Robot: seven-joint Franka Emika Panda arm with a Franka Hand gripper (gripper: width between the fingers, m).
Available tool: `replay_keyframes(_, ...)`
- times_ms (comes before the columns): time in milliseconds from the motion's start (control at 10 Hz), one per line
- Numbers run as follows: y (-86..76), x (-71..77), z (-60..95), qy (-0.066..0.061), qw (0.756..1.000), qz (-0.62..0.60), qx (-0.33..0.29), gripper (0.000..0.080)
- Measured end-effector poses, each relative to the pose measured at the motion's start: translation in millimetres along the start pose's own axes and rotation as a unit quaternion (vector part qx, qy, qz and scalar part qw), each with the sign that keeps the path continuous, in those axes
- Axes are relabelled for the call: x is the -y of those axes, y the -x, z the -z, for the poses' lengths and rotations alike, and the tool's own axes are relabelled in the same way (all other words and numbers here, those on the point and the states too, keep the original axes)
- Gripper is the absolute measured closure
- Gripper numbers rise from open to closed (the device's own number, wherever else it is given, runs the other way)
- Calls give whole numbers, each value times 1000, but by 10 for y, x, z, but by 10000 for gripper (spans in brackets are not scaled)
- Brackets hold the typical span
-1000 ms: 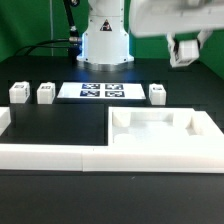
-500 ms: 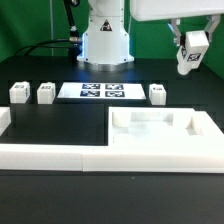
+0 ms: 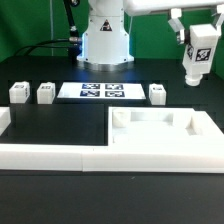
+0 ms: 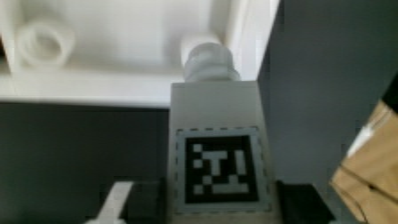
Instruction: Assemble square table
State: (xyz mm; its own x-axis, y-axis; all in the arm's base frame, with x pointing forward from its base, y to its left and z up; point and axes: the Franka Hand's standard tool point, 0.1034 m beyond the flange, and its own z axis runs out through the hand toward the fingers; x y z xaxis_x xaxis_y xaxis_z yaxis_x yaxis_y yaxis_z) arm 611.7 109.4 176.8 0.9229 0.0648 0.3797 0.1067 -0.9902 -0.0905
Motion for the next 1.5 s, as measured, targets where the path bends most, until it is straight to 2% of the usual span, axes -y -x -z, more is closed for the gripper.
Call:
replay_keyframes(200, 54, -18, -10, 2, 997, 1, -74, 508)
replay_keyframes(500, 77, -29, -50, 2, 997, 3, -81, 508)
replay_keyframes(700, 167, -72, -303, 6, 997, 14, -77, 508)
replay_keyframes(1000, 159, -28, -527, 11, 997, 23, -75, 508)
replay_keyframes(1100, 156, 13, -579, 9, 997, 25, -73, 508)
replay_keyframes(1500, 109, -28, -690, 10, 997, 28, -73, 508)
